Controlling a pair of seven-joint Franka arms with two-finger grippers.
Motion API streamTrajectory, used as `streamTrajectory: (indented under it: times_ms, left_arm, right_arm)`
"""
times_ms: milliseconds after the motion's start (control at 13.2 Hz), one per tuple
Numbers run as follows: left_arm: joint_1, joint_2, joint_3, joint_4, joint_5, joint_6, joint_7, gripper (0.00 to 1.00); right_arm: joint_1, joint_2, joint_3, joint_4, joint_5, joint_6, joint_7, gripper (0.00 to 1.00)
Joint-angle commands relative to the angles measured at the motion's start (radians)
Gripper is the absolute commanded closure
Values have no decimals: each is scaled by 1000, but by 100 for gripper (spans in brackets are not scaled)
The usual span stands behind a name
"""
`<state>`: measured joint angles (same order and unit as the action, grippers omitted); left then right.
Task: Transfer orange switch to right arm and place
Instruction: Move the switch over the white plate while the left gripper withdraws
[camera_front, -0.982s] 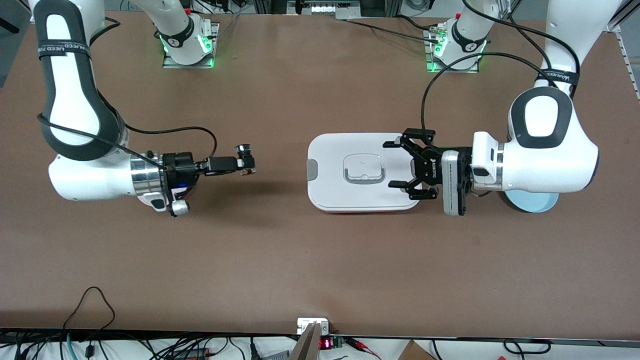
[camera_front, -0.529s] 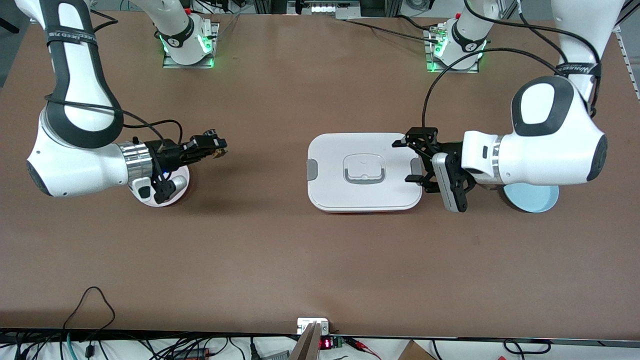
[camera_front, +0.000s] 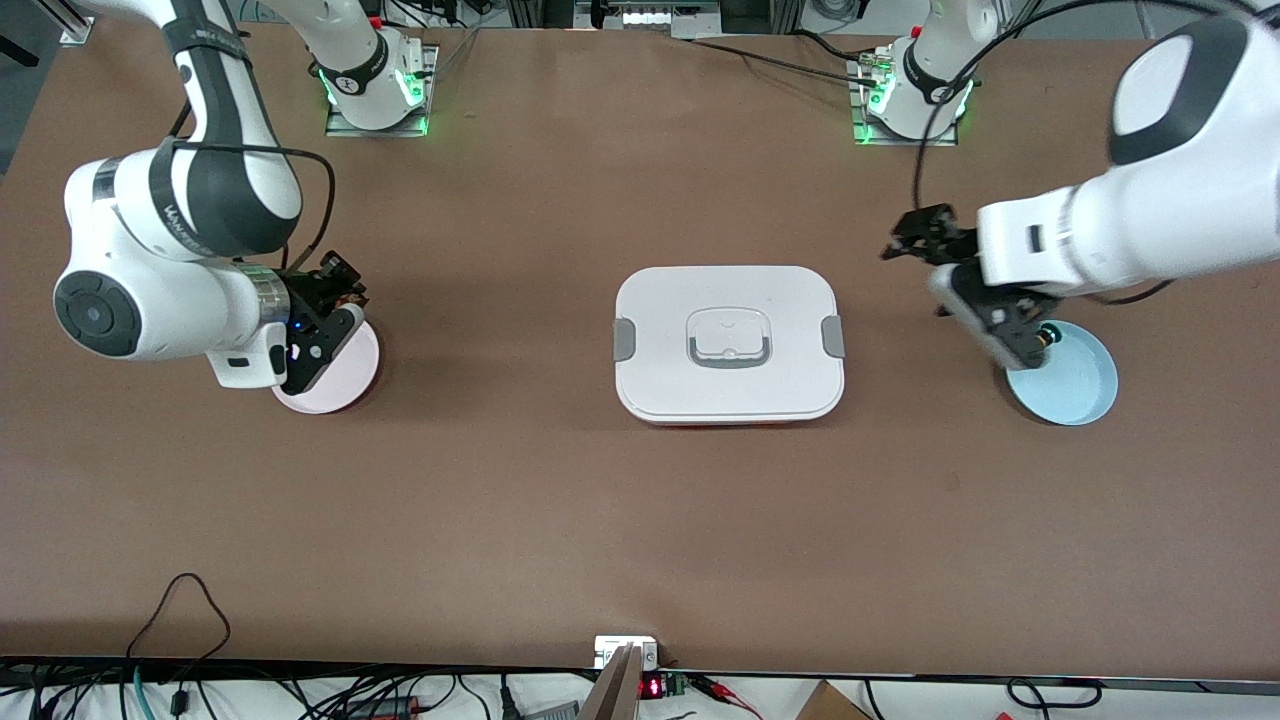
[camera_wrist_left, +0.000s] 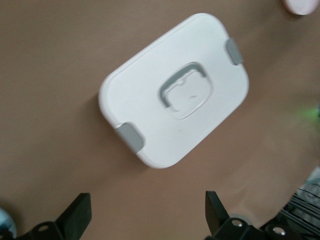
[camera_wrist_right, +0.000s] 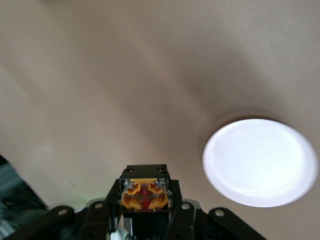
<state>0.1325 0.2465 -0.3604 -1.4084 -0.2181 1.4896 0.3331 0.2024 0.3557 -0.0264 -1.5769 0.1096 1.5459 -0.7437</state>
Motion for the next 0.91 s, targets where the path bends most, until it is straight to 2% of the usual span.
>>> streamTrajectory:
  times_ms: [0, 76, 151, 302, 378, 680, 831]
  left_arm:
    - [-139, -108, 200, -67, 95, -15, -144, 0]
    - [-207, -122, 304, -89, 141, 6, -172, 0]
    - [-211, -137, 316, -124, 196, 26, -183, 0]
    - [-208, -246, 321, -292, 336, 169, -239, 0]
    - [-197, -268, 321, -320, 339, 201, -267, 0]
    - [-143, -273, 316, -313, 336, 183, -256, 0]
    - [-143, -265, 317, -285, 292, 132, -266, 0]
  right_arm:
    - [-53, -58, 13, -133, -92, 167, -257, 86]
    - [-81, -63, 13, -179, -105, 257, -396, 86]
    - [-99, -61, 13, -207, -110, 313, -490, 86]
    - [-136, -63, 13, -270, -137, 393, -624, 86]
    - [-144, -63, 13, -305, -154, 437, -684, 86]
    - [-176, -61, 13, -463, -180, 643, -839, 86]
    - [-193, -55, 14, -538, -179, 761, -856, 86]
